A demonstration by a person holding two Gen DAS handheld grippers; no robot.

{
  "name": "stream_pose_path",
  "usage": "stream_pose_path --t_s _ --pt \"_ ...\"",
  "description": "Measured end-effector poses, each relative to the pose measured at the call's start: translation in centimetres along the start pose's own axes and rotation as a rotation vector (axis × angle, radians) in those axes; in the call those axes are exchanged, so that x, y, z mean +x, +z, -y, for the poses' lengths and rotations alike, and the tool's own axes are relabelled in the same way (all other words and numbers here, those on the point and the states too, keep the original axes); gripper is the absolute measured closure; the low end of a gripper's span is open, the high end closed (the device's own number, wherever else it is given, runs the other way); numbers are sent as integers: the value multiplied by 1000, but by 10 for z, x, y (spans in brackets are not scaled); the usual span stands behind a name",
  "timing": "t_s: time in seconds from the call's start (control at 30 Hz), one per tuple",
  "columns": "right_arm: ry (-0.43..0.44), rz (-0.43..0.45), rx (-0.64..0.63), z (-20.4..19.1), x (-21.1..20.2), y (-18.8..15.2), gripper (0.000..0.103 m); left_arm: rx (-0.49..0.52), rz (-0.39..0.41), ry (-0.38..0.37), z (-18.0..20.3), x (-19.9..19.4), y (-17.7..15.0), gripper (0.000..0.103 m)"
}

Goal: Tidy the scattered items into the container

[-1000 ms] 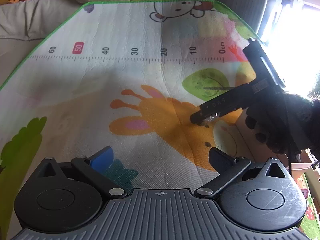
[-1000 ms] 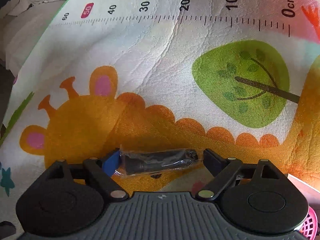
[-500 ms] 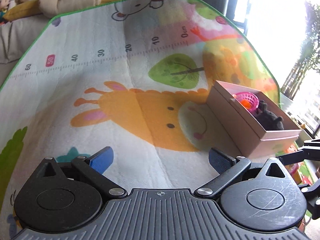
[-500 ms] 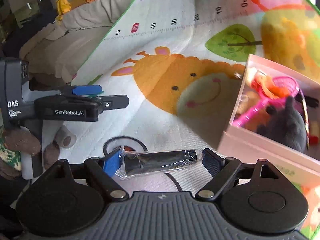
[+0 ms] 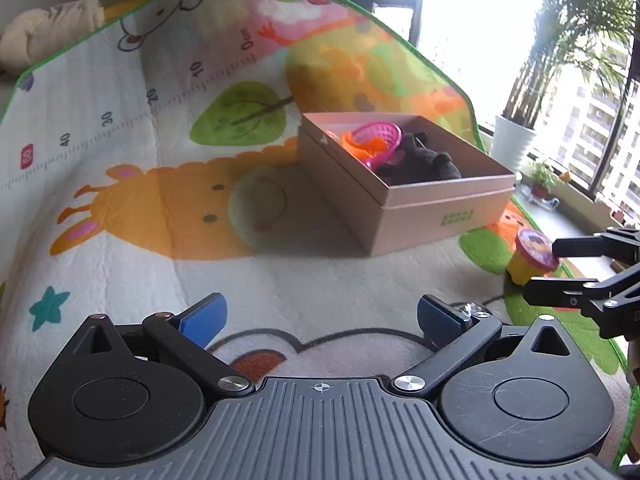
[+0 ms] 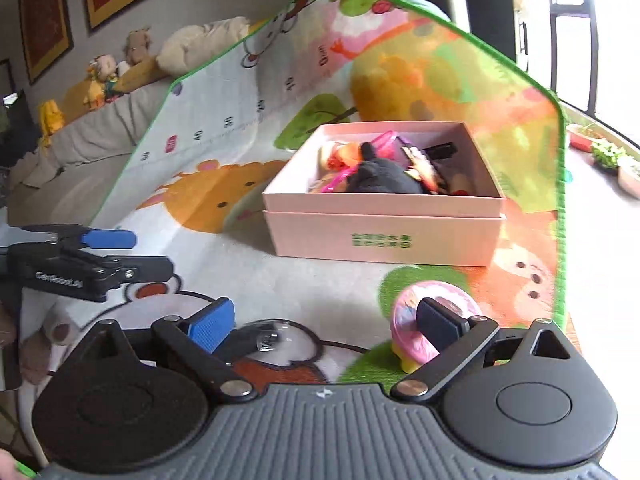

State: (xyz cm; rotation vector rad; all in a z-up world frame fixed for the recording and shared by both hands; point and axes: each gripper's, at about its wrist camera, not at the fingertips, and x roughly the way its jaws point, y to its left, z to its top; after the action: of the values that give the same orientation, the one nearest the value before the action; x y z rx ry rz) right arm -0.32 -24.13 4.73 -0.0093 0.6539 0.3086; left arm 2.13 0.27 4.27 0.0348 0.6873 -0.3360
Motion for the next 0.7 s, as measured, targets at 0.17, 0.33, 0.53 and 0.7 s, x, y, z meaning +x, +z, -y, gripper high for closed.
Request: stream_pose_path --t_s 0.17,0.33,0.53,0.7 --pt "-26 30 -31 8 -8 -18 5 39 -33 3 22 5 -2 0" --pt "-18 54 -22 15 -17 -27 5 63 -56 -2 35 9 -5 0" --pt "-31 53 -33 17 -23 -39 6 267 -128 -47 72 19 -28 0" --pt "-49 45 -17 20 -22 -47 6 323 -87 77 65 20 -25 0"
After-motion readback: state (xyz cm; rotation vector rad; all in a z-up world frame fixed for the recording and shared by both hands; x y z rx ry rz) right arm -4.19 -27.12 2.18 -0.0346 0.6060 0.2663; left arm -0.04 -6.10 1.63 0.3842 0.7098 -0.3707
